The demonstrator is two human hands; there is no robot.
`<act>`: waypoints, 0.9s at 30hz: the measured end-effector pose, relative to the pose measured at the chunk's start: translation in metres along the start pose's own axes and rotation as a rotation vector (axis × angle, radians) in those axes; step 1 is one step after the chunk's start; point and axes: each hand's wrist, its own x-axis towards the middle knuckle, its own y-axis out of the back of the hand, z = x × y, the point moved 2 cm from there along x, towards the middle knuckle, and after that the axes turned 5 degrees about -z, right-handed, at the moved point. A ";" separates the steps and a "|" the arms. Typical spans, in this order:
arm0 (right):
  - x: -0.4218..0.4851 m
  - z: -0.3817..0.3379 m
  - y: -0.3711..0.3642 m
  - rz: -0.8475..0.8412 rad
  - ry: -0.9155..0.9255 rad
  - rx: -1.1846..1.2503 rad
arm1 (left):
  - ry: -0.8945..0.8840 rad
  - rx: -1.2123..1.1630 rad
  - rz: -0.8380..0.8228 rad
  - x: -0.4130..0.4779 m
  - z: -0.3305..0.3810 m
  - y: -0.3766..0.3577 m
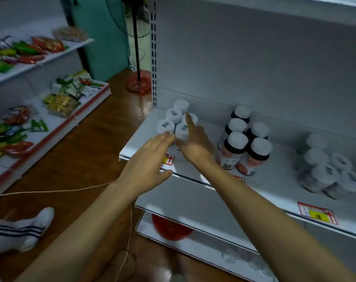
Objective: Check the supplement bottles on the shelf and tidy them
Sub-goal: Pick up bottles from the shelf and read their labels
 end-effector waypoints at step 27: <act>-0.065 -0.049 0.058 0.309 -0.091 1.160 | 0.167 -2.055 -0.440 0.057 -0.012 0.046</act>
